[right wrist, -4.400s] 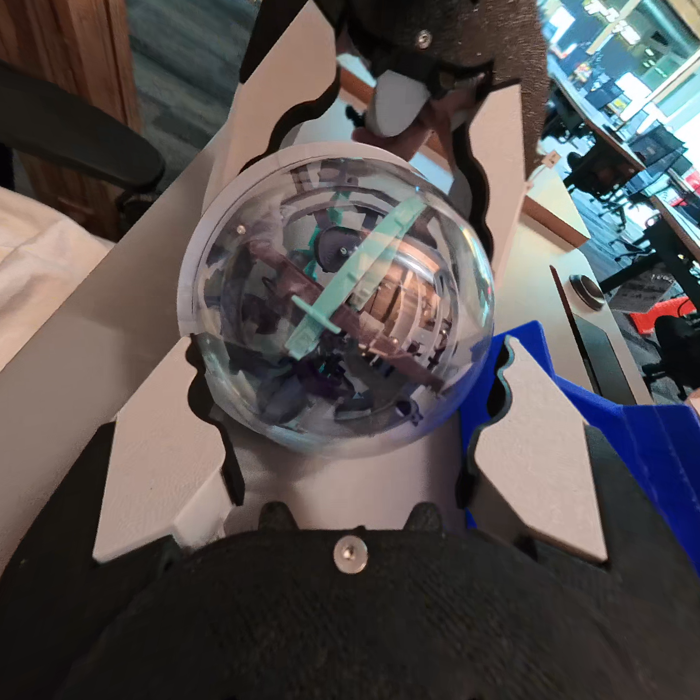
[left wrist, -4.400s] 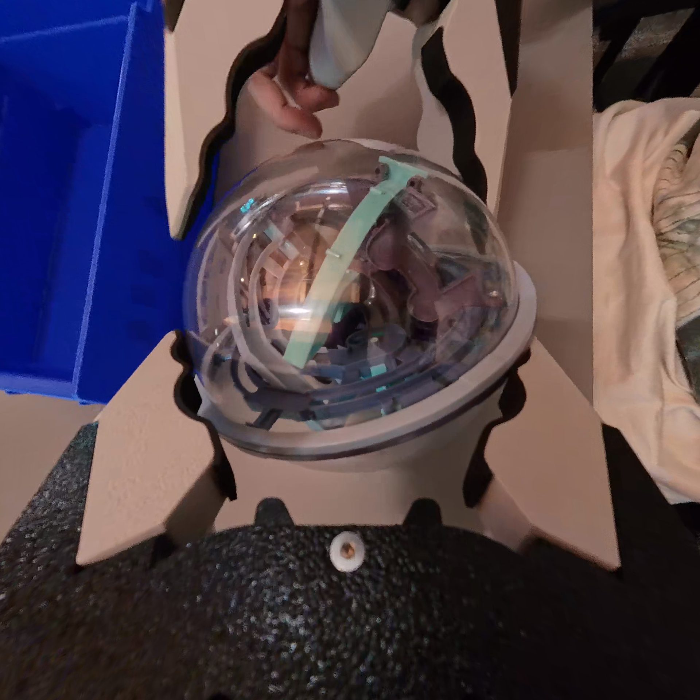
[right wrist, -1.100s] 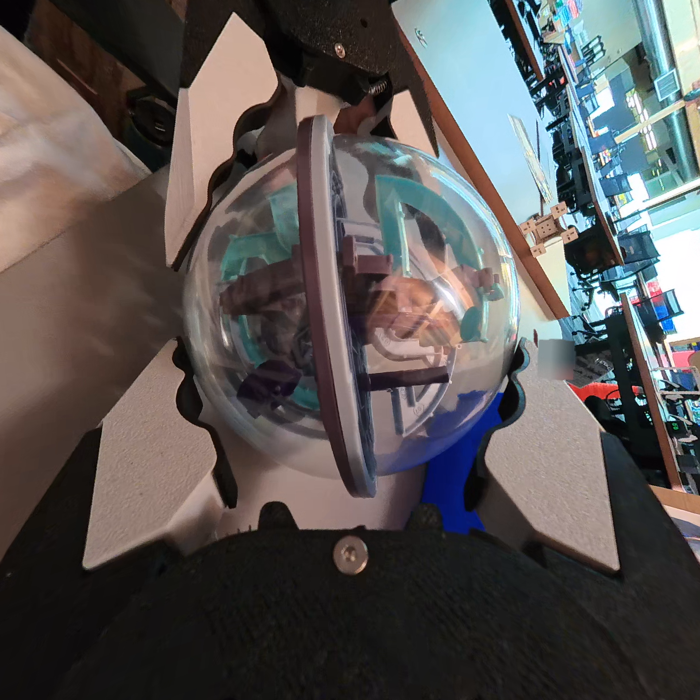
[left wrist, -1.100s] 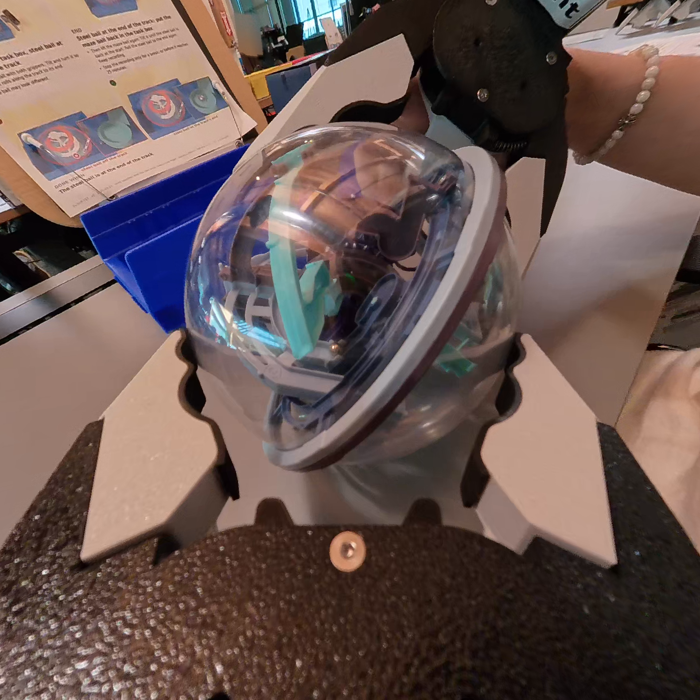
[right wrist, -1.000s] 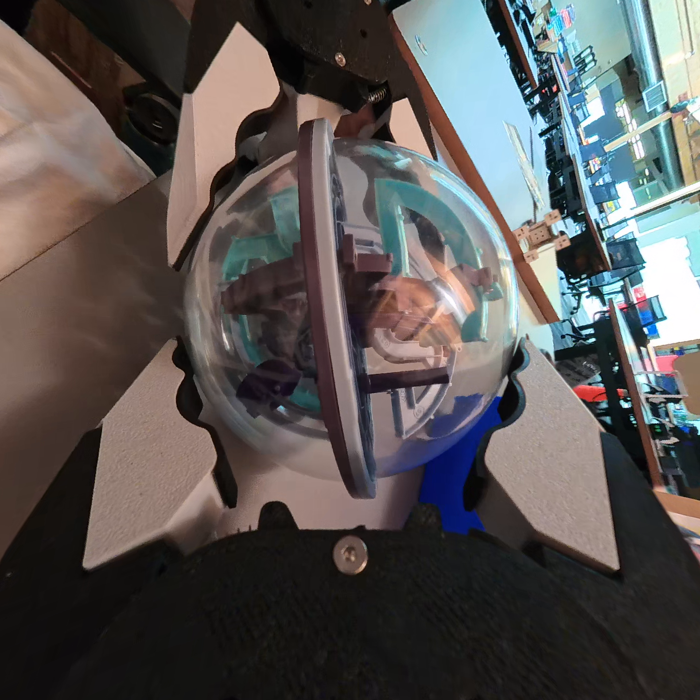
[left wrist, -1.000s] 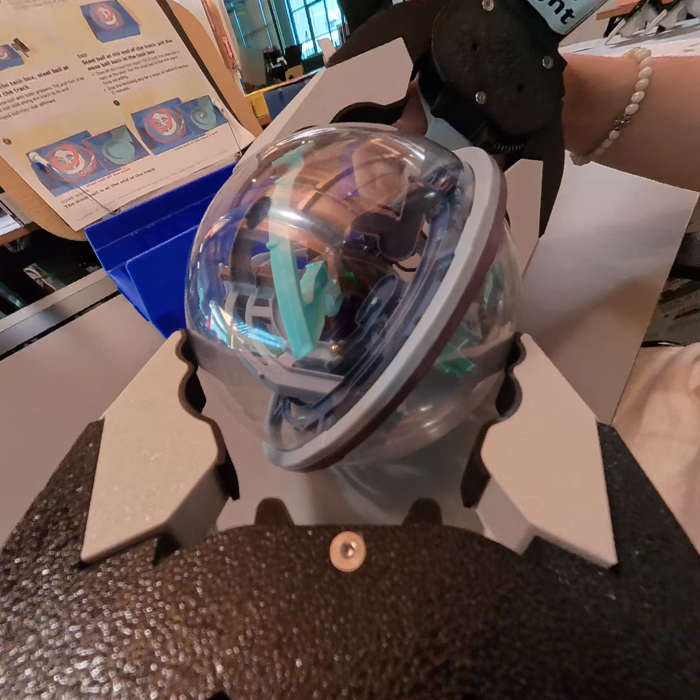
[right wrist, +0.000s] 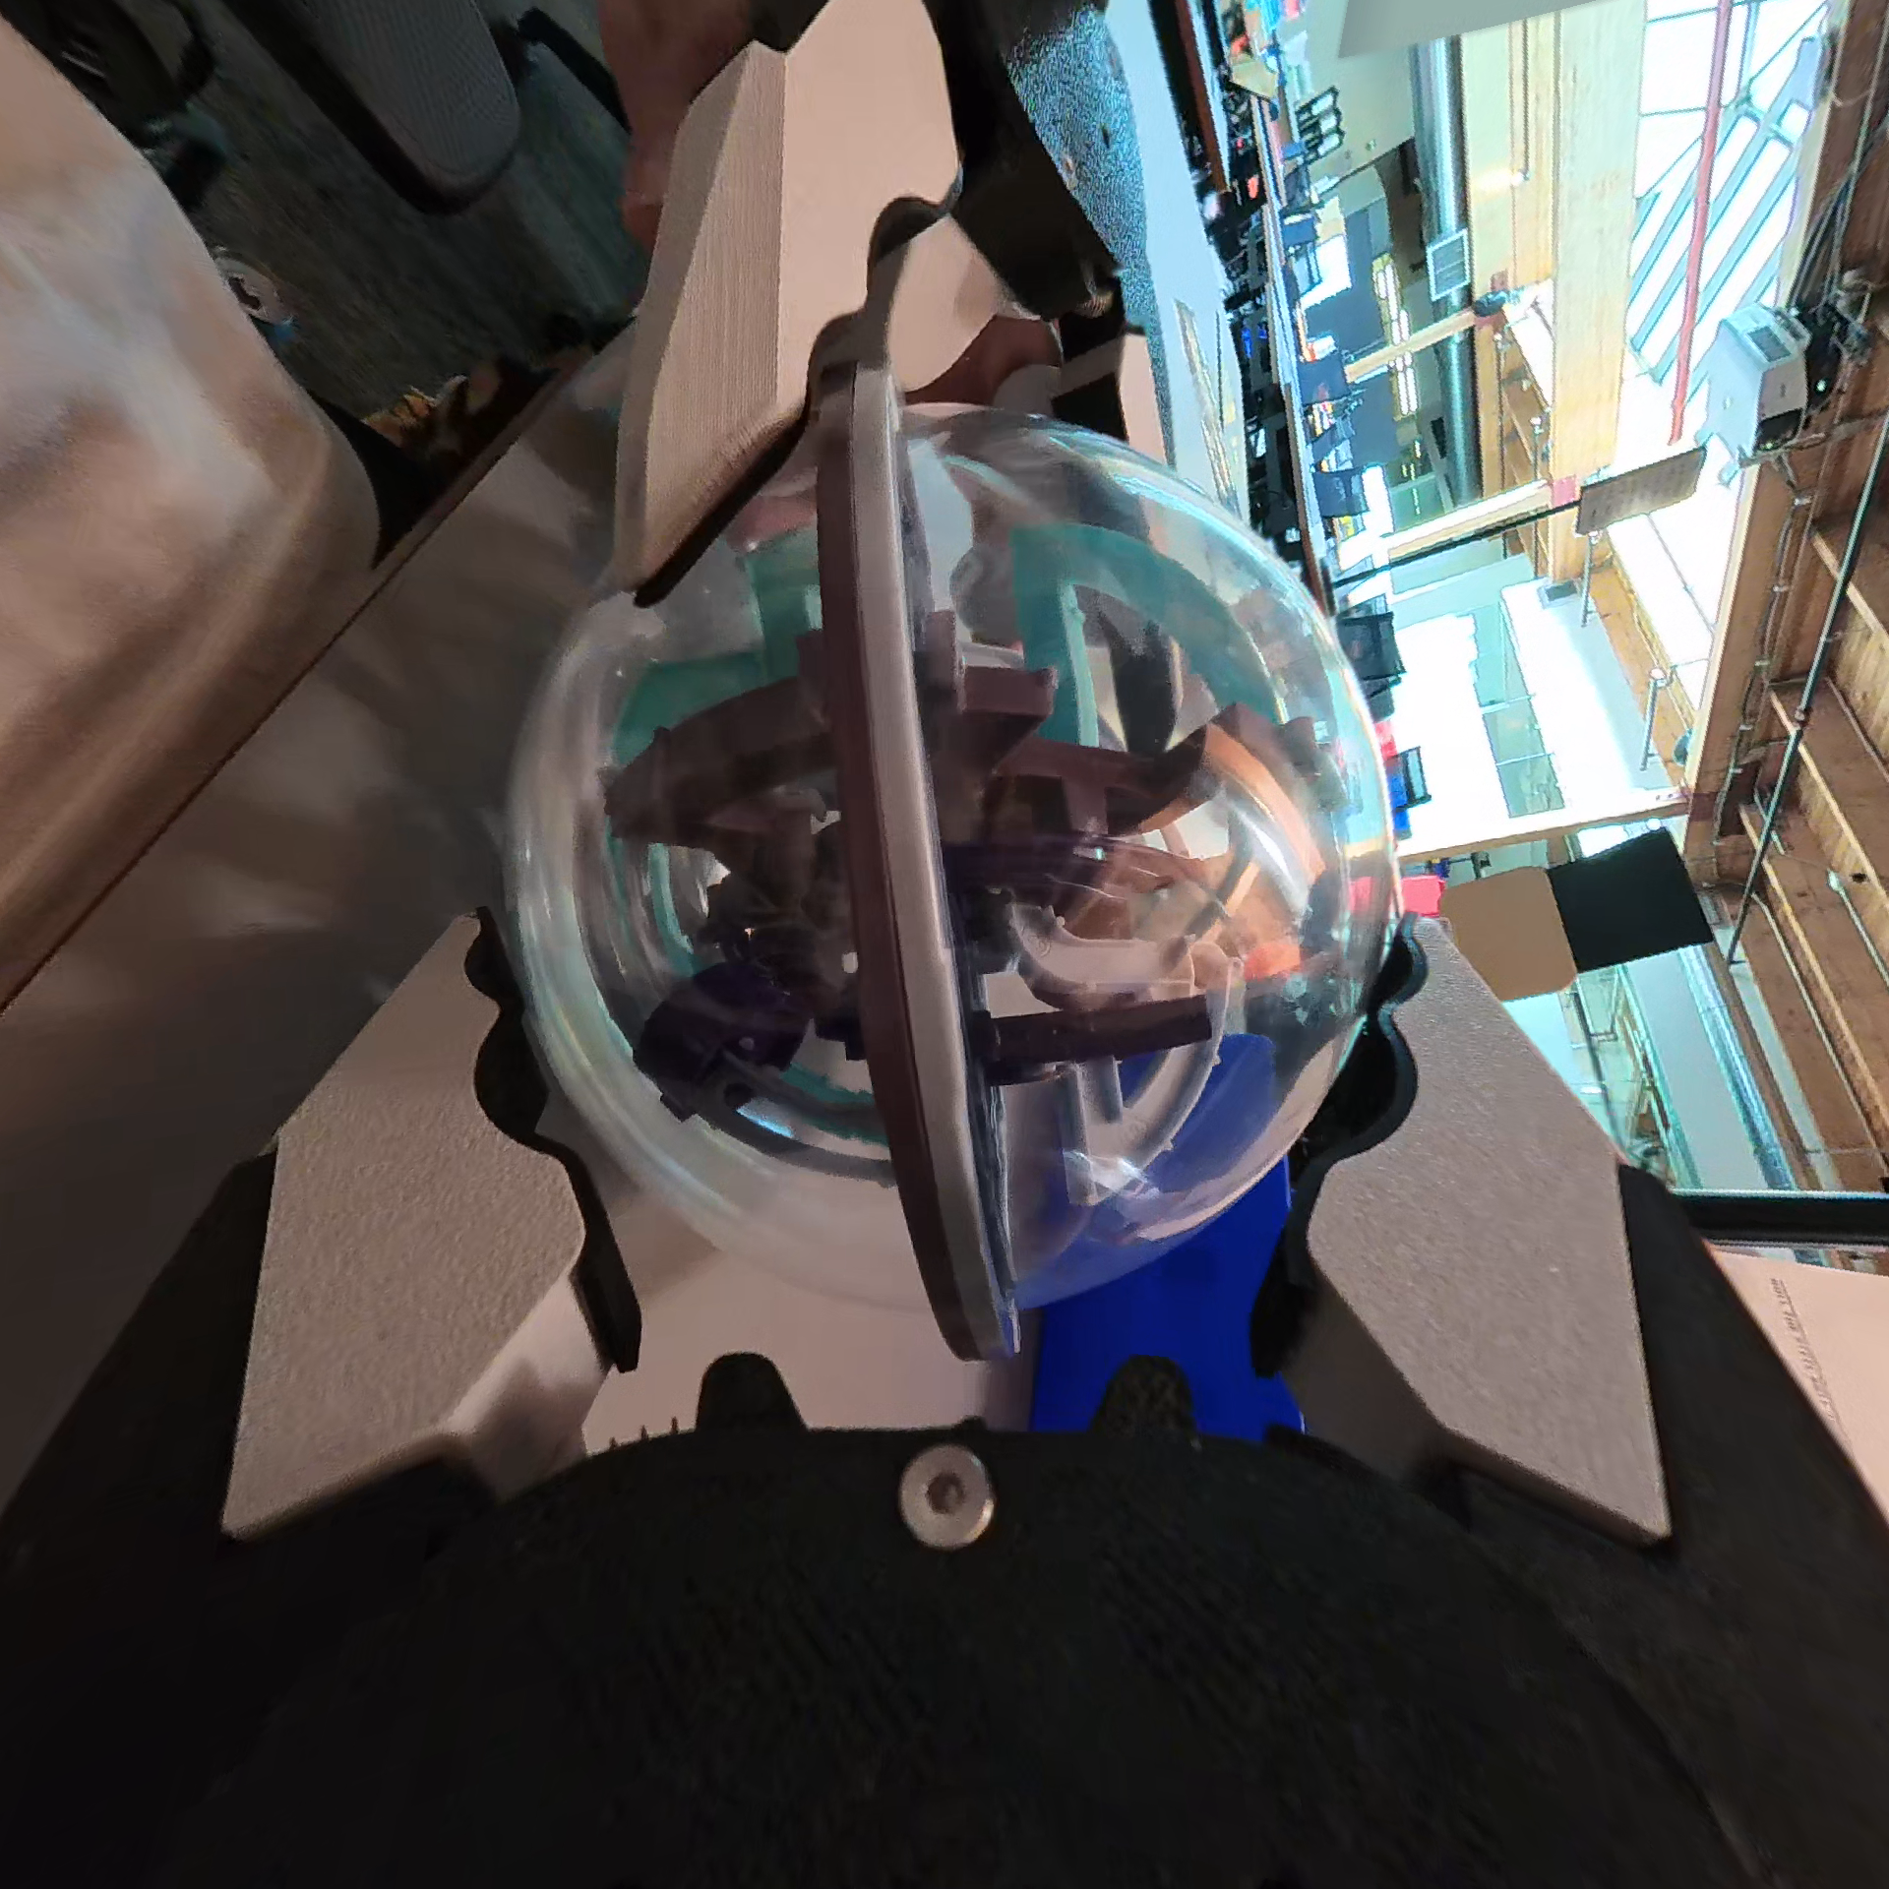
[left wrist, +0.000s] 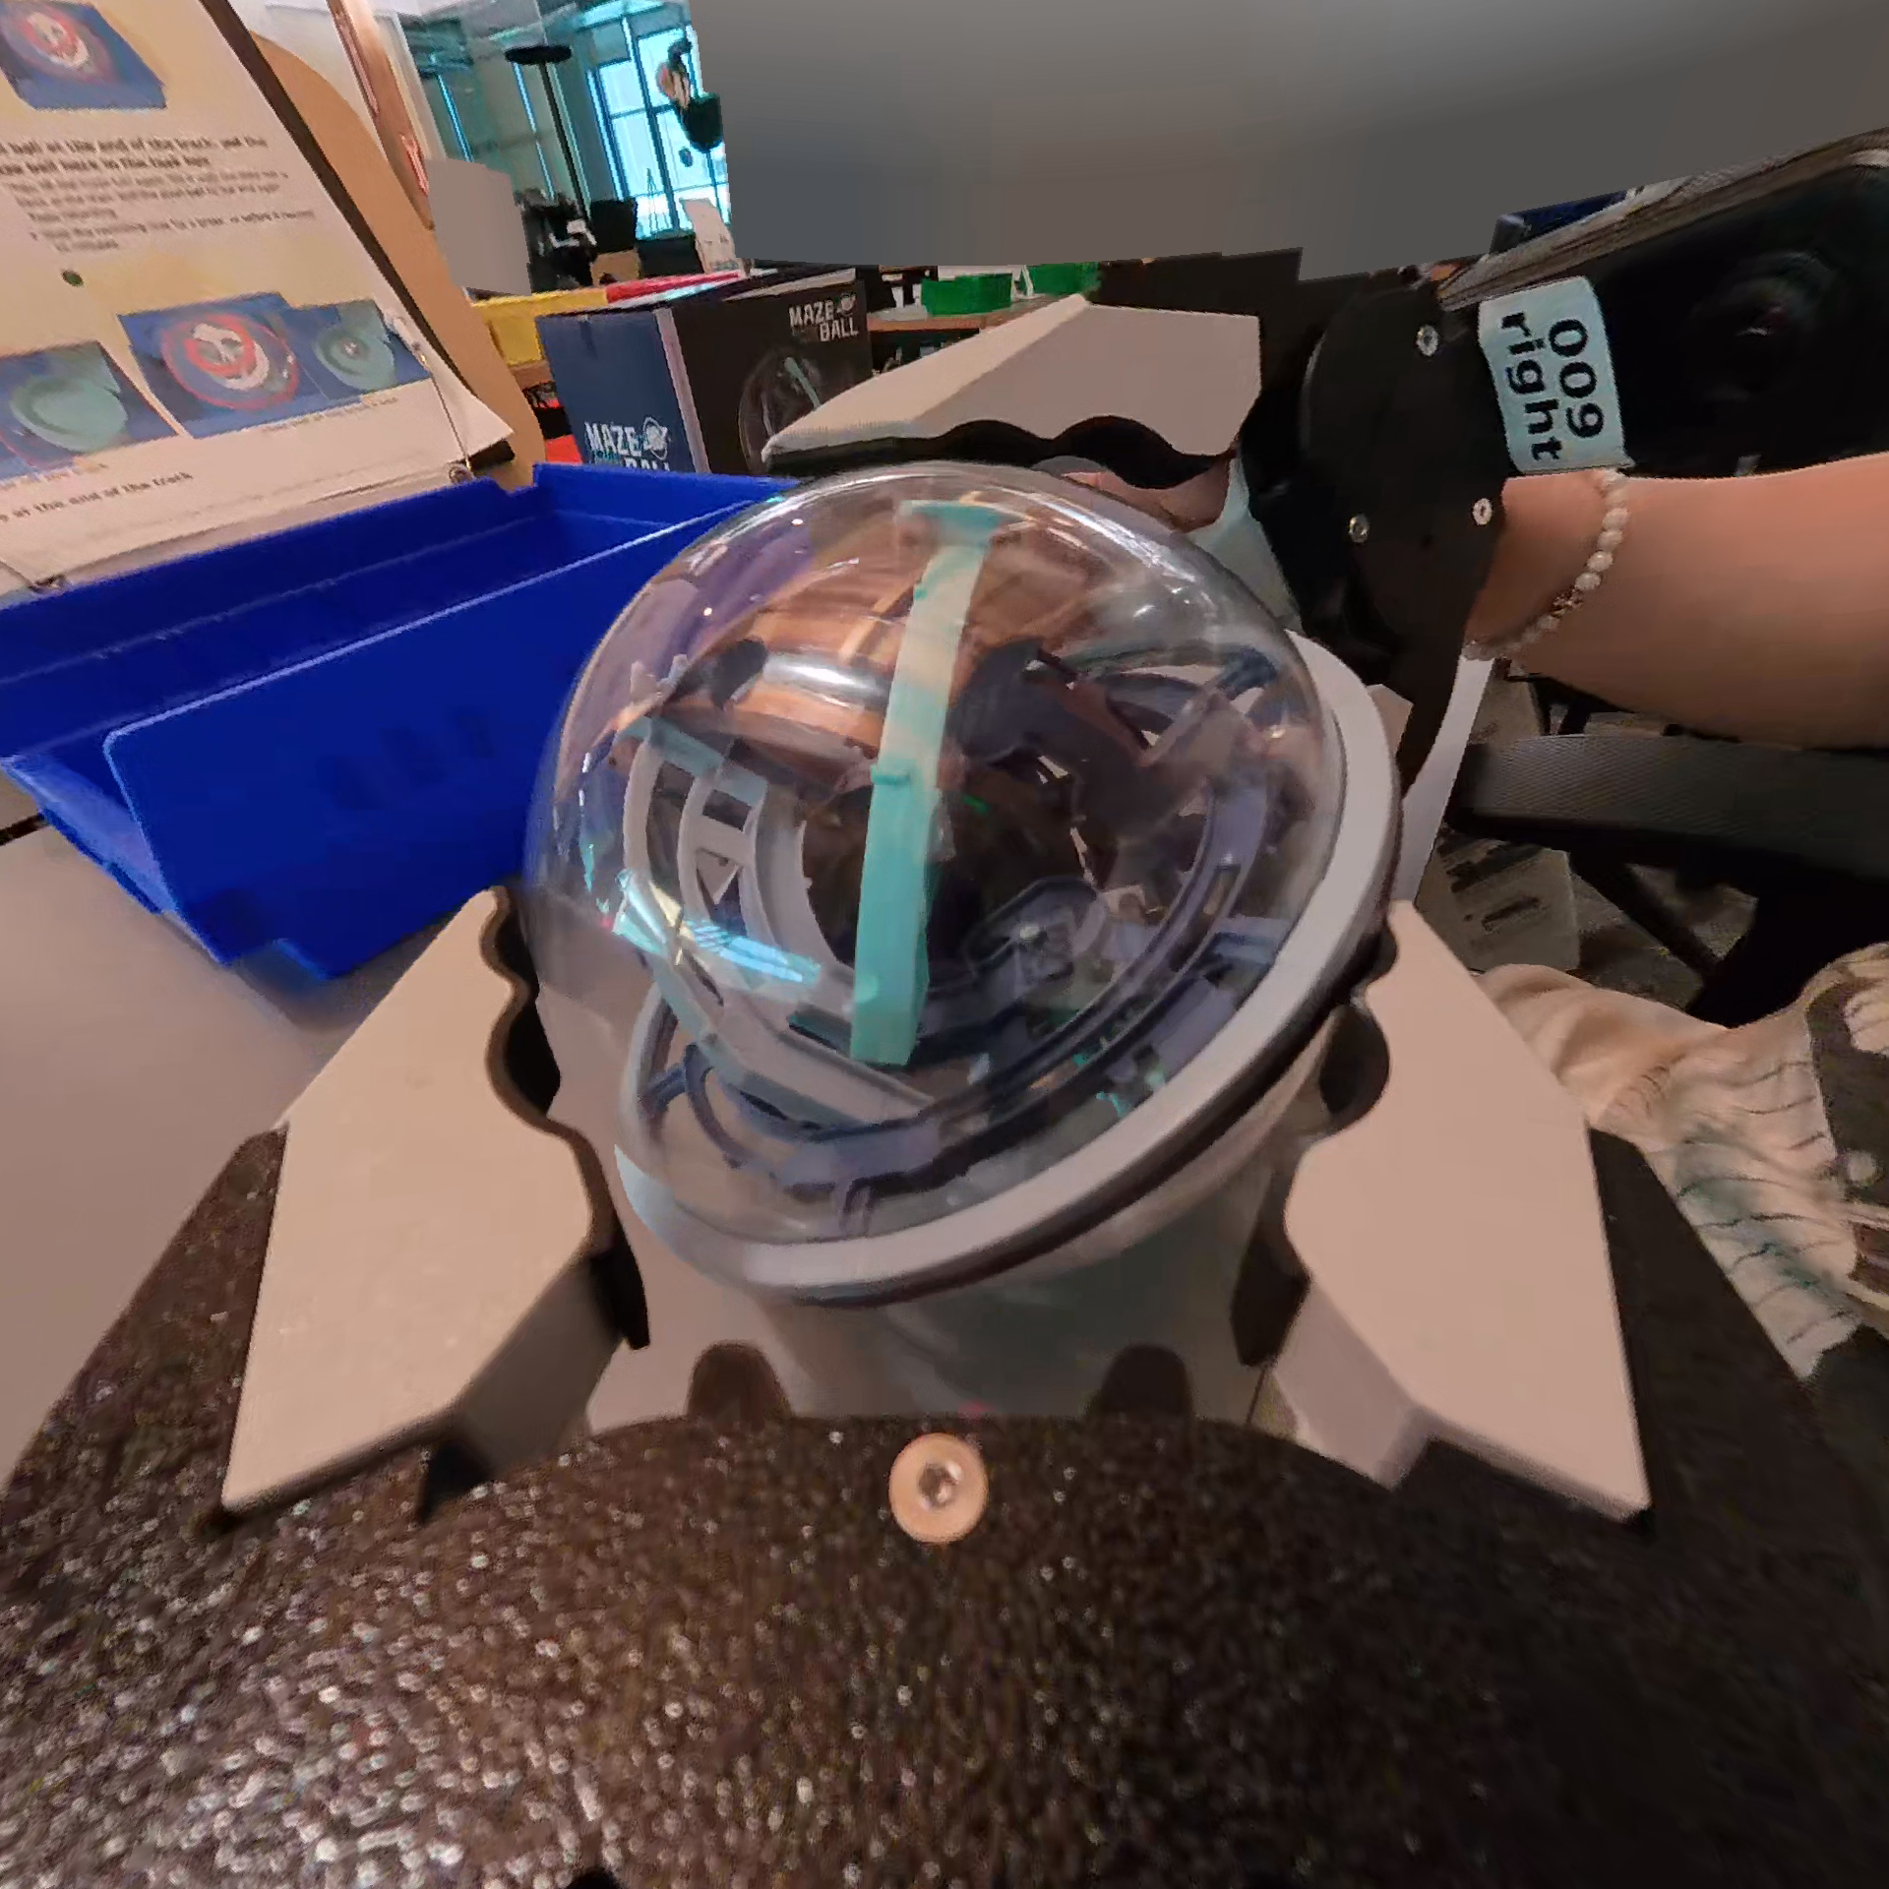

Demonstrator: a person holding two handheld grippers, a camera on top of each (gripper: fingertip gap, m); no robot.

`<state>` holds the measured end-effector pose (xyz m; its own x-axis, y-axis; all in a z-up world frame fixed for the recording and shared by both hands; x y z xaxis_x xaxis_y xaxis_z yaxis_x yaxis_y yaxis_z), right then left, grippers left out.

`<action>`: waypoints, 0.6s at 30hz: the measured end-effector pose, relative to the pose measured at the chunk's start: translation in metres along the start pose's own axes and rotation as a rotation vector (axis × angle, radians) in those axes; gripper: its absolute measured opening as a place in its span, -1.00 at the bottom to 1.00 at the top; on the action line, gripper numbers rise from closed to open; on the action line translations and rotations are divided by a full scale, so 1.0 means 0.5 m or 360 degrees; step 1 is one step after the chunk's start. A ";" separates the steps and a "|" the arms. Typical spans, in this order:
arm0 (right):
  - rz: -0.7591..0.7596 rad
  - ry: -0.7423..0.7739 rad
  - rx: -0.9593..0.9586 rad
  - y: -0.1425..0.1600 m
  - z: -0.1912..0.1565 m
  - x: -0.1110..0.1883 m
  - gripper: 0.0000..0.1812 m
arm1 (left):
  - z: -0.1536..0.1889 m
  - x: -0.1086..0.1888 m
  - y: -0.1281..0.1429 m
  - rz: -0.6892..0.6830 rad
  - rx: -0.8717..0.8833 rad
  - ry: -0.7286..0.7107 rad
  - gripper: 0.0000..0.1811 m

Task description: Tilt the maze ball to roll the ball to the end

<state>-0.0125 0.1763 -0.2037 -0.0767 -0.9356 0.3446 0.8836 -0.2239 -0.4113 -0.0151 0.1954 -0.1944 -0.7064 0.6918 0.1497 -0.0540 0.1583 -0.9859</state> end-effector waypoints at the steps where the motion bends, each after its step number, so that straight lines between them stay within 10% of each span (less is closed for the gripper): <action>1: -0.0002 0.0011 0.0009 -0.001 -0.001 0.001 0.73 | 0.001 -0.002 0.002 -0.0024 0.0007 -0.0004 0.67; 18: -0.0059 0.0054 0.0238 -0.039 -0.015 -0.009 0.73 | 0.015 0.021 0.035 -0.0131 -0.0041 0.0091 0.73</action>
<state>-0.0327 0.1828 -0.2036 -0.1236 -0.9368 0.3273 0.9385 -0.2175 -0.2680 -0.0286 0.2000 -0.2106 -0.6588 0.7147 0.2347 -0.0913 0.2337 -0.9680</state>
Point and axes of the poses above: each gripper's, where its closed fingertips meet, x back along the fingers, y out of its underside, z = x × y across the jaws, the point moved 1 cm from there along x, back along the fingers
